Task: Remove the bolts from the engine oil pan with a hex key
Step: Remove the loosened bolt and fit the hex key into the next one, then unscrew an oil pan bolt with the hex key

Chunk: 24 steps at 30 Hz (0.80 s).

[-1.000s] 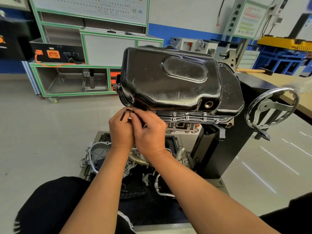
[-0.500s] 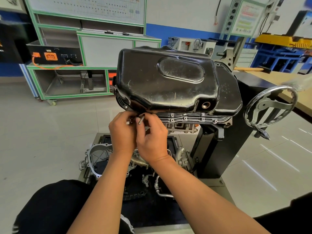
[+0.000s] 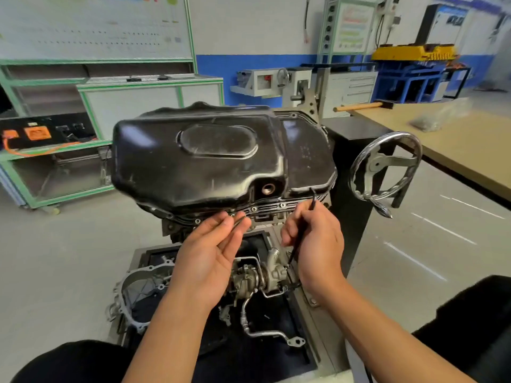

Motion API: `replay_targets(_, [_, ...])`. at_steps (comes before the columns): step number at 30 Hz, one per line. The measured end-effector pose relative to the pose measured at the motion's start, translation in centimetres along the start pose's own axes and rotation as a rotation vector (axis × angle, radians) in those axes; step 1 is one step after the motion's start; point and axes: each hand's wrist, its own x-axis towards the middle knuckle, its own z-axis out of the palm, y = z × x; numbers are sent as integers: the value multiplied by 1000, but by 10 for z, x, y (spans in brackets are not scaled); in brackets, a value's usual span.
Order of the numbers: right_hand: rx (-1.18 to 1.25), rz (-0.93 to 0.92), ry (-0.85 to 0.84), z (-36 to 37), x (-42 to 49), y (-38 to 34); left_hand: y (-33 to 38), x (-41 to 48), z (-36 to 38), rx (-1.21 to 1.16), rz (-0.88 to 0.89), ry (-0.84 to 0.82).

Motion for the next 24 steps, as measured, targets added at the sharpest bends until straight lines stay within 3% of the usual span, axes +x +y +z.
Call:
replay_targets(4, [-378, -124, -127, -66, 10, -36, -50, -1, 60, 148, -123, -157])
replay_targets(7, [-495, -178, -130, -122, 13, -69, -95, 3, 110, 229, -178, -241])
replay_targets(13, [-854, -267, 87, -252, 21, -143, -204, 12, 224, 467, -271, -470])
replay_targets(19, [-1184, -121, 345, -370, 35, -216, -313, 8, 335, 549, -303, -723])
replay_targets(24, [-1226, -43, 511, -443, 60, -237, -380, 27, 394, 623, -299, -870])
